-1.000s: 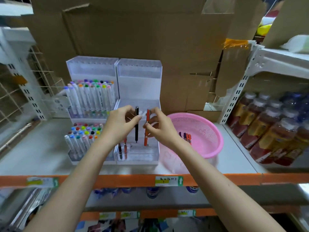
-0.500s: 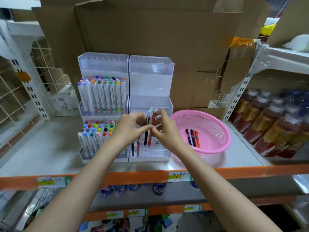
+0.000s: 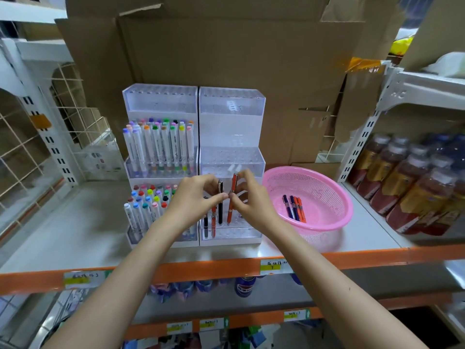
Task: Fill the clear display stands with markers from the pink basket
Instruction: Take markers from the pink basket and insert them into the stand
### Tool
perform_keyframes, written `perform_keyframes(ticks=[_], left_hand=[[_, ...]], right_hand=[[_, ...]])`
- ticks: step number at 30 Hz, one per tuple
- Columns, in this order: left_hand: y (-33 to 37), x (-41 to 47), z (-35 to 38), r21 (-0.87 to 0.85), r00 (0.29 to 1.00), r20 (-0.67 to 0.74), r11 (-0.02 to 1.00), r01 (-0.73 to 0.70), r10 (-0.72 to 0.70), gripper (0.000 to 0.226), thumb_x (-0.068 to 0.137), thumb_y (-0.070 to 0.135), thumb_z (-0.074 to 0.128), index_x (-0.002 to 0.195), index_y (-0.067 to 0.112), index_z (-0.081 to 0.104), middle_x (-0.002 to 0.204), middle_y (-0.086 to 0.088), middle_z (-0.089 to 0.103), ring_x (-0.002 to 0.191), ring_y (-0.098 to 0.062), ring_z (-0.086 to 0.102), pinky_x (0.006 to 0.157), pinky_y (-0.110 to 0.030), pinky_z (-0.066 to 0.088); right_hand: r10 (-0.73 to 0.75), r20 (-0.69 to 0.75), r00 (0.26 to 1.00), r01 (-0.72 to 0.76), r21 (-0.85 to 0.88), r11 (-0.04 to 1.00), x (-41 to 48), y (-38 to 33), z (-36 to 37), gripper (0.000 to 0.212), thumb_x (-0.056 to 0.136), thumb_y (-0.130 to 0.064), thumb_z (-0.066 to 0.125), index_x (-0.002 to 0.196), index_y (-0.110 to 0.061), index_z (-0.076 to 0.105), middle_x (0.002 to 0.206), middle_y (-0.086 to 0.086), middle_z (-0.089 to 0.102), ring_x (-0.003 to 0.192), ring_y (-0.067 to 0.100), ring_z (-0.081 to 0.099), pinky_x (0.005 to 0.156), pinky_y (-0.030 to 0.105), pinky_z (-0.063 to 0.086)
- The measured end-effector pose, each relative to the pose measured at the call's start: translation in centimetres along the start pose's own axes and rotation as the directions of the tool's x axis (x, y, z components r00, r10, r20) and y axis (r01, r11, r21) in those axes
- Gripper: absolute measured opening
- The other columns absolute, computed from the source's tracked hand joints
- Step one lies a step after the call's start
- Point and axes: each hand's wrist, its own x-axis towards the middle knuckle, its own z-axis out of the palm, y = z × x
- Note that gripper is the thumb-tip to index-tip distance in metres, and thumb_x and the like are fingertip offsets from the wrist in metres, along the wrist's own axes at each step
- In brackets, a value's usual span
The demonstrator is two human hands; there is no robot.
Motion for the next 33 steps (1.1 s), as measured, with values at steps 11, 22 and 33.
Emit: perform_keyframes(ticks=[11, 22, 33], left_hand=[[-0.8, 0.2, 0.6, 0.086, 1.000, 0.020, 0.996, 0.020, -0.022, 0.020, 0.081, 0.034, 0.073, 0.082, 0.016, 0.064, 0.080, 0.007, 0.067, 0.078, -0.006, 0.062, 0.066, -0.015, 0.042], [-1.6, 0.2, 1.4, 0.248, 0.997, 0.081, 0.969, -0.007, -0.014, 0.025, 0.077, 0.046, 0.072, 0.083, 0.026, 0.058, 0.064, 0.019, 0.045, 0.072, -0.017, 0.049, 0.080, -0.037, 0.041], [-1.2, 0.2, 1.6, 0.452, 0.984, 0.176, 0.891, -0.047, -0.037, 0.036, 0.081, 0.055, 0.064, 0.077, 0.026, 0.043, 0.060, 0.015, 0.036, 0.075, -0.019, 0.041, 0.091, -0.035, 0.033]], right_hand=[[-0.004, 0.007, 1.000, 0.004, -0.019, 1.000, 0.1, 0.2, 0.0, 0.033, 0.092, -0.012, 0.060, 0.111, -0.027, 0.037, 0.090, 0.000, 0.064, 0.074, 0.017, 0.065, 0.067, 0.041, 0.057], [0.008, 0.007, 1.000, -0.008, 0.015, 1.000, 0.1, 0.6, 0.0, 0.030, 0.091, -0.010, 0.060, 0.108, -0.024, 0.039, 0.089, 0.001, 0.065, 0.077, 0.012, 0.064, 0.065, 0.028, 0.056], [0.006, 0.011, 1.000, -0.006, 0.035, 0.999, -0.1, 0.5, 0.0, 0.032, 0.091, -0.009, 0.059, 0.109, -0.026, 0.039, 0.089, -0.004, 0.063, 0.076, 0.006, 0.062, 0.062, 0.022, 0.053]])
